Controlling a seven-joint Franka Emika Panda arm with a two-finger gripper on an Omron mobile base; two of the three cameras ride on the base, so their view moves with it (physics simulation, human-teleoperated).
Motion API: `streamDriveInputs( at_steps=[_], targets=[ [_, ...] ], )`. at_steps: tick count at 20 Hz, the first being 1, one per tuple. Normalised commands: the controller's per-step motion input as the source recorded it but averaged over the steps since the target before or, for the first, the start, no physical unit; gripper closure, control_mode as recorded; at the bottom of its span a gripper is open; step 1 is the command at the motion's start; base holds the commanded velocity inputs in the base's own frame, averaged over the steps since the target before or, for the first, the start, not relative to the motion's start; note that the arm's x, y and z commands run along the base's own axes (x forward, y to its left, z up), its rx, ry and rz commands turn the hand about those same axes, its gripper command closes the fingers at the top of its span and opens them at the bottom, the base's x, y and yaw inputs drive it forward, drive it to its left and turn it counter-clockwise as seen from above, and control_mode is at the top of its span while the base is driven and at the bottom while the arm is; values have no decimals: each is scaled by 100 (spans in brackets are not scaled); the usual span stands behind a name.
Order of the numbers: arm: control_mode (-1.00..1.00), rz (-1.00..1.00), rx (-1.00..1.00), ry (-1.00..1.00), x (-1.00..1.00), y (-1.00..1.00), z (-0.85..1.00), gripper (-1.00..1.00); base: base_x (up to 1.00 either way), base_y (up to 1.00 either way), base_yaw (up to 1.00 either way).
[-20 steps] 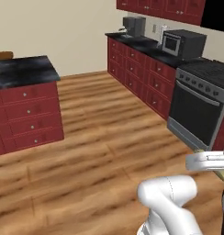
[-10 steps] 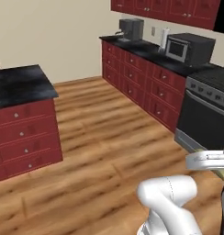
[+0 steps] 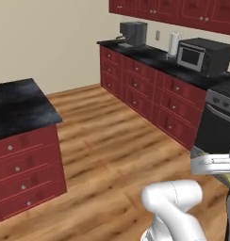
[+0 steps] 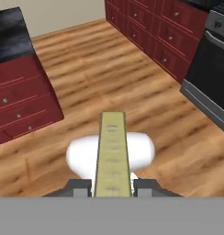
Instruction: Retrieve the butter from the fridge and place it on a plate on the dining table. Then retrieve the butter knife by the fridge and place it near the plate.
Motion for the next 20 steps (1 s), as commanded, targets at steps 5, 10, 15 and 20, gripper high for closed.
streamDriveInputs(
  at_steps=[5, 10, 15, 20],
  targets=[
    [100, 0, 0, 0, 0, 0, 0, 100, 100, 0, -12],
    [100, 0, 0, 0, 0, 0, 0, 100, 100, -40, -3],
    [100, 0, 0, 0, 0, 0, 0, 100, 100, -54, 7],
    [100, 0, 0, 0, 0, 0, 0, 100, 100, -32, 24]
  ],
)
